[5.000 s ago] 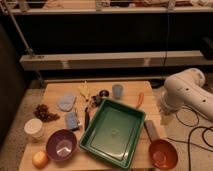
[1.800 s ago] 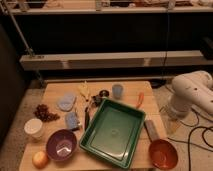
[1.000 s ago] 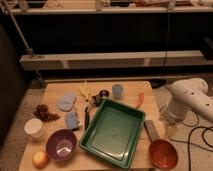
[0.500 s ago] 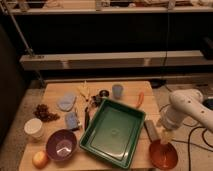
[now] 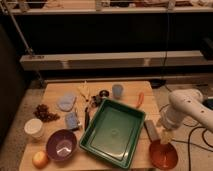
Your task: Stack bowls into tray
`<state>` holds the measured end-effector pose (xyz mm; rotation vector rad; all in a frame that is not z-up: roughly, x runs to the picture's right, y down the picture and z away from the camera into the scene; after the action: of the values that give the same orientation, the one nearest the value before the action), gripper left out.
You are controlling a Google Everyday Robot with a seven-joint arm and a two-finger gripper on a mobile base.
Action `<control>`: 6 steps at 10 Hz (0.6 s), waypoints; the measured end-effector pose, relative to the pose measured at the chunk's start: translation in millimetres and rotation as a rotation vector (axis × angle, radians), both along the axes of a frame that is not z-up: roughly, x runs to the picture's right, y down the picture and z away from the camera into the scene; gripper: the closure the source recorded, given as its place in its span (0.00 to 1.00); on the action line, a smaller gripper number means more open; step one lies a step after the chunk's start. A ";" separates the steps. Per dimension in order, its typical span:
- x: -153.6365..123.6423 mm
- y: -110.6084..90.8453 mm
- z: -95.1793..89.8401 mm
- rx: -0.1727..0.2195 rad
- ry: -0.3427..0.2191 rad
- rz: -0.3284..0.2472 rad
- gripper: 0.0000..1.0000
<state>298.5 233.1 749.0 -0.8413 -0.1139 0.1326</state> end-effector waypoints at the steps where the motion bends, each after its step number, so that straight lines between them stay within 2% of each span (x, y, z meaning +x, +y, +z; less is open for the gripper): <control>1: 1.6 5.6 2.9 -0.026 -0.007 0.009 0.35; 2: 0.1 15.3 10.8 -0.060 -0.022 0.020 0.35; 4: 4.0 31.2 16.2 -0.096 -0.033 0.039 0.35; 5: 5.2 38.0 16.9 -0.108 -0.042 0.049 0.39; 6: 5.3 39.8 16.9 -0.110 -0.045 0.051 0.48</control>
<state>303.7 272.9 765.9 -0.9519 -0.1720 0.1685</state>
